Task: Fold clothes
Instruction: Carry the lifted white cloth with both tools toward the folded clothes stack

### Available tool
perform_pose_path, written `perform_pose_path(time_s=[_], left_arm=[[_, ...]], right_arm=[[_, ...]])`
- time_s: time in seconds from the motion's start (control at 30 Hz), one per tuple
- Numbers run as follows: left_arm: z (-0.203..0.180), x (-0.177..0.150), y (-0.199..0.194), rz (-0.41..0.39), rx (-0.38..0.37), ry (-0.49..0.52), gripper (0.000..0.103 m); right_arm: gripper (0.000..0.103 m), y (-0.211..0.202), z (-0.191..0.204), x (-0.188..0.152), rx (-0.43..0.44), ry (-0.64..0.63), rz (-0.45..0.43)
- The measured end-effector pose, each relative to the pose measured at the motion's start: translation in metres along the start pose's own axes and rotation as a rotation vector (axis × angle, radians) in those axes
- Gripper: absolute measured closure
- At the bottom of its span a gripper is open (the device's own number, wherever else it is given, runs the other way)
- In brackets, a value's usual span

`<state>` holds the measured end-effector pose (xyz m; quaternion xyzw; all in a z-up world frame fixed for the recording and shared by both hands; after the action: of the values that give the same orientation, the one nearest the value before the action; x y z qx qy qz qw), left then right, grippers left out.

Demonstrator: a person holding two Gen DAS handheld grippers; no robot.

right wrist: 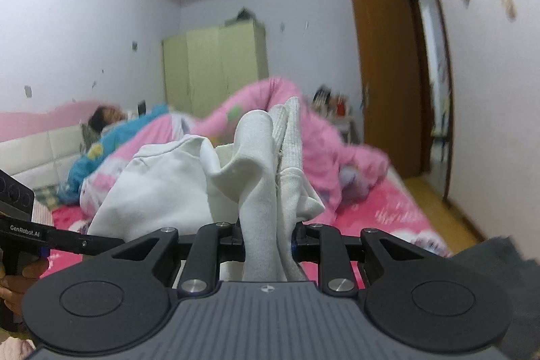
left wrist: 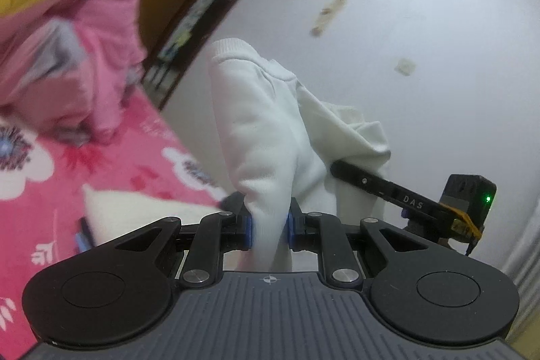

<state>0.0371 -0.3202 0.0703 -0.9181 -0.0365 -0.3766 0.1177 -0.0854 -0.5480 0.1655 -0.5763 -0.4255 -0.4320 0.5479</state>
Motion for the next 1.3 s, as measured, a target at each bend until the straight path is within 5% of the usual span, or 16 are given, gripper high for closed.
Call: perform_pose_path(time_s=[0.27, 0.37, 0.47, 0.63, 0.73, 0.87, 1.03, 1.13, 1.2, 1.3], left_arm=[[0.12, -0.005, 0.072, 0.122, 0.125, -0.193, 0.081], [0.148, -0.01, 0.066, 0.128, 0.06, -0.336, 0.074], [0.151, -0.005, 0.054, 0.122, 0.056, -0.35, 0.068], [0.127, 0.01, 0.016, -0.03, 0.099, -0.212, 0.064], [0.094, 0.013, 0.004, -0.054, 0.082, -0.062, 0.063], [0.054, -0.011, 0.021, 0.027, 0.02, 0.101, 0.063], [0.03, -0.056, 0.034, 0.091, 0.052, 0.241, 0.063], [0.032, -0.063, 0.034, 0.08, 0.068, 0.212, 0.063], [0.035, -0.058, 0.031, 0.084, 0.067, 0.175, 0.063], [0.037, -0.046, 0.01, 0.039, 0.038, 0.125, 0.063]], right_arm=[[0.076, 0.145, -0.043, -0.074, 0.053, 0.052, 0.252], [0.055, 0.163, -0.056, -0.105, 0.063, 0.17, 0.347], [0.051, 0.145, -0.079, -0.101, 0.053, 0.293, 0.287], [0.049, 0.073, -0.091, -0.071, -0.088, 0.286, 0.03], [0.054, 0.038, -0.076, -0.06, -0.11, 0.196, -0.011], [0.061, 0.055, -0.05, -0.058, -0.043, 0.069, 0.082], [0.066, 0.163, -0.053, -0.071, 0.099, 0.07, 0.368], [0.068, 0.224, -0.09, -0.098, -0.085, 0.128, 0.568], [0.068, 0.219, -0.117, -0.095, -0.231, 0.198, 0.562], [0.068, 0.15, -0.116, -0.068, -0.236, 0.186, 0.363]])
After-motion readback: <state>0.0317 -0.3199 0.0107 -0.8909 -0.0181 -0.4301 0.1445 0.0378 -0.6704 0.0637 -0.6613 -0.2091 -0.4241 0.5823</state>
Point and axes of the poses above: each gripper's, at about its wrist camera, not at the fingertips, and y roughly the way its jaws point, z to its left, x to its top, the point moved 4 cm from there along y, roughly the way its jaws point, and after that the axes turned 8 degrees about -y, right-handed, at the moved point
